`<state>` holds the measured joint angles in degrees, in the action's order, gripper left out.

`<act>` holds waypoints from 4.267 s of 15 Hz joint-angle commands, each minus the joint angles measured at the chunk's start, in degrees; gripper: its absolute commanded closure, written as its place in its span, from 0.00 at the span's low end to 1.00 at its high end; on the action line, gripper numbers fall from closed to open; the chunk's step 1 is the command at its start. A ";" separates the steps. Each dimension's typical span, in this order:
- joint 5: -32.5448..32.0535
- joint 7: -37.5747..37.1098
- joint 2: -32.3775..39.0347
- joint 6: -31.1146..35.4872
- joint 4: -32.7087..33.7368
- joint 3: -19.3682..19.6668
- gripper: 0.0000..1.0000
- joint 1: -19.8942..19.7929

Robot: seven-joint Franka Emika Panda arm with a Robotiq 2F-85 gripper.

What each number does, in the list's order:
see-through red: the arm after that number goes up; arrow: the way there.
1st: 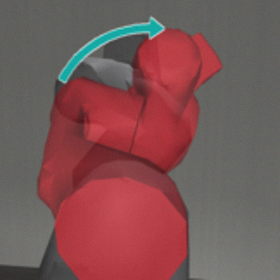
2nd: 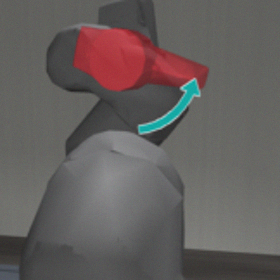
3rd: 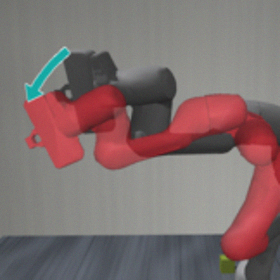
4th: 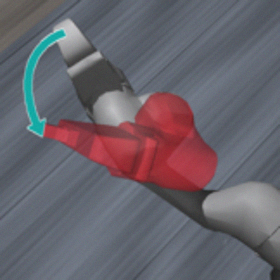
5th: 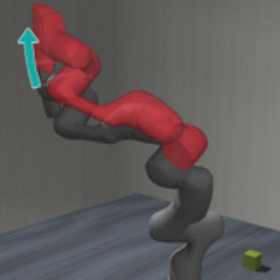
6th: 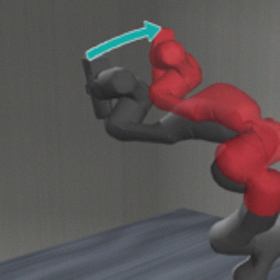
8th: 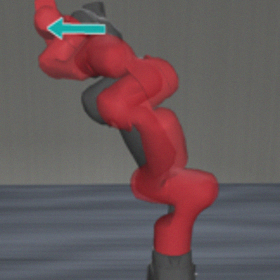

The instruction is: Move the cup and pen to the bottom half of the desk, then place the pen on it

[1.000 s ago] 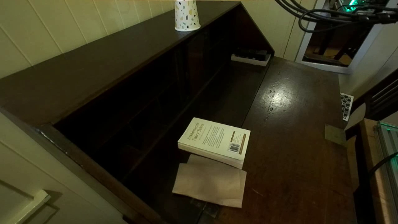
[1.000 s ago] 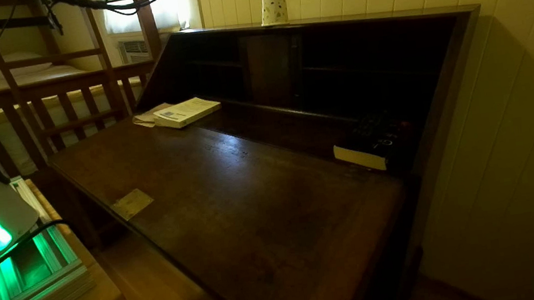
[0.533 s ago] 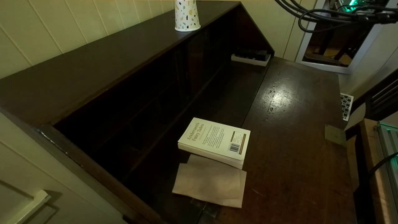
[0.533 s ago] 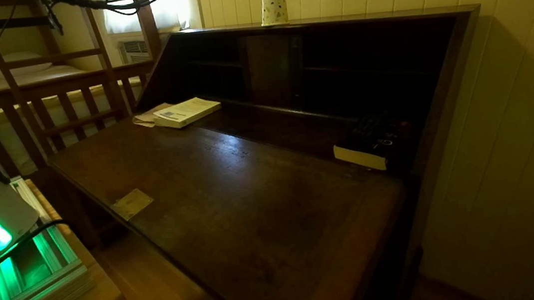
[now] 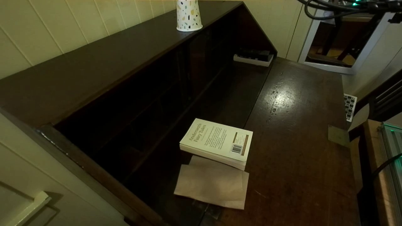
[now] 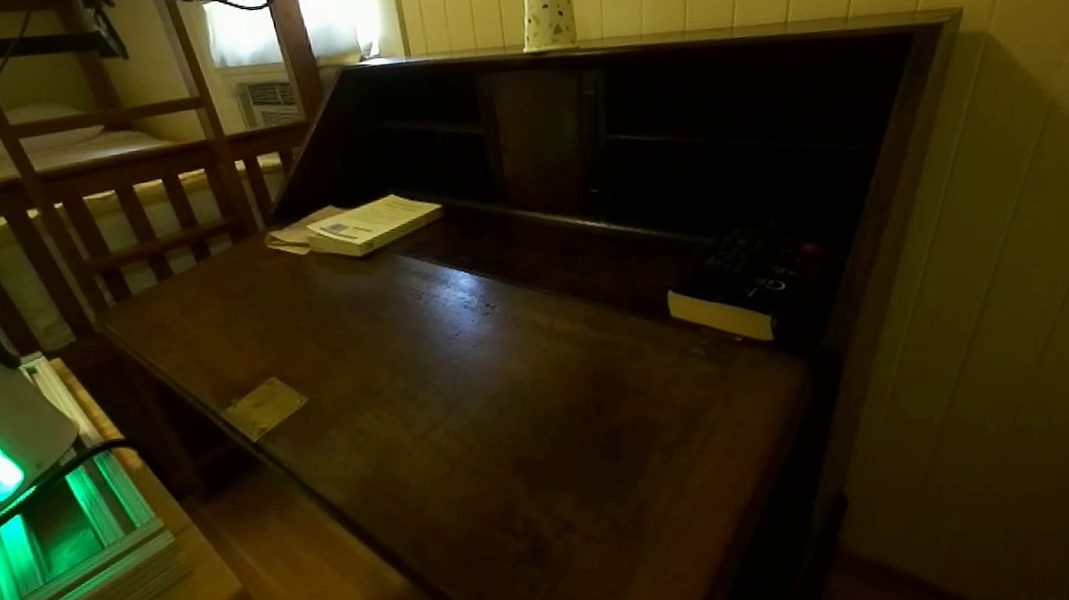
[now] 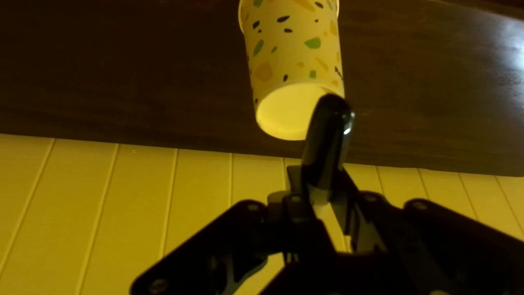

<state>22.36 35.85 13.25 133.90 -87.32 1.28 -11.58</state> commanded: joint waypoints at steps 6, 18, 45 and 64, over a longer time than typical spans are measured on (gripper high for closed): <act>2.66 2.19 -0.08 0.25 -2.01 2.25 0.95 -5.25; 10.59 10.64 11.97 -4.46 3.81 1.28 0.95 -14.26; 5.60 3.96 21.41 -7.92 22.54 1.46 0.01 -10.68; 1.41 -8.67 15.41 -16.49 24.21 1.84 0.00 -1.32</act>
<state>25.91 29.49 29.17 120.14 -63.35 2.48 -14.09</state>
